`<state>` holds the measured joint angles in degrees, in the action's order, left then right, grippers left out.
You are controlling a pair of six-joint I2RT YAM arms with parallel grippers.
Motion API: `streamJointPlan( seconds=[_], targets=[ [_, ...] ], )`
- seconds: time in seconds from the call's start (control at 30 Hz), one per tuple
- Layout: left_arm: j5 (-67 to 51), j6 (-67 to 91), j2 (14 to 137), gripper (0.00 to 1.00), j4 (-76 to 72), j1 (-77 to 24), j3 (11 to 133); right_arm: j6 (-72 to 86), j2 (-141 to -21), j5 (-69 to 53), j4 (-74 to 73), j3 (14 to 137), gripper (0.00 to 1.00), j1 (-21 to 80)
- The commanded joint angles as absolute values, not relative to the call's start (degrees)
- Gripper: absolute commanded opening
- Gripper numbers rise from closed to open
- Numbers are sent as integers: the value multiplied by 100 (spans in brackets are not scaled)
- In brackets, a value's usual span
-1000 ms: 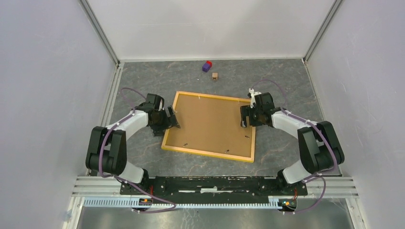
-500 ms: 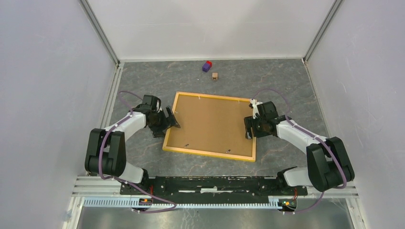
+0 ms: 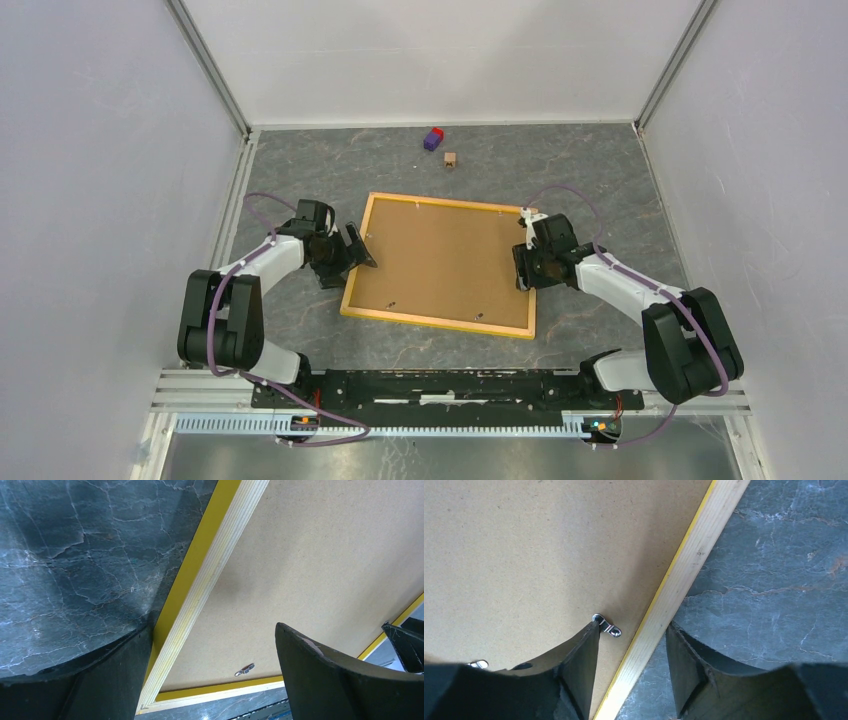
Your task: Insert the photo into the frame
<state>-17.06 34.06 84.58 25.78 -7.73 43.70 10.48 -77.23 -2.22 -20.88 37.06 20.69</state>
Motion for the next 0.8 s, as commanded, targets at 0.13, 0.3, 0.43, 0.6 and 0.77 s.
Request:
streamJointPlan(
  seconds=[0.13,0.3,0.43,0.6,0.77],
  targets=[
    [-2040,3828,8475,97,2267,-723,4168,1515,-7813,450,-2183,3589,35,2164],
    [-2209,3903,8509,97,2162,-699,4098,1800,-7817,447,-2197,3507,23,2297],
    [-2241,3913,8502,97,2149,-669,4103,2000,-7850,472,-2284,3518,10,2426],
    [-2267,3922,8490,97,2145,-655,4086,2107,-7787,583,-2345,3591,0,2669],
    [-2311,3991,8512,97,2108,-650,3998,1713,-7962,582,-2237,3805,0,2711]
  ],
)
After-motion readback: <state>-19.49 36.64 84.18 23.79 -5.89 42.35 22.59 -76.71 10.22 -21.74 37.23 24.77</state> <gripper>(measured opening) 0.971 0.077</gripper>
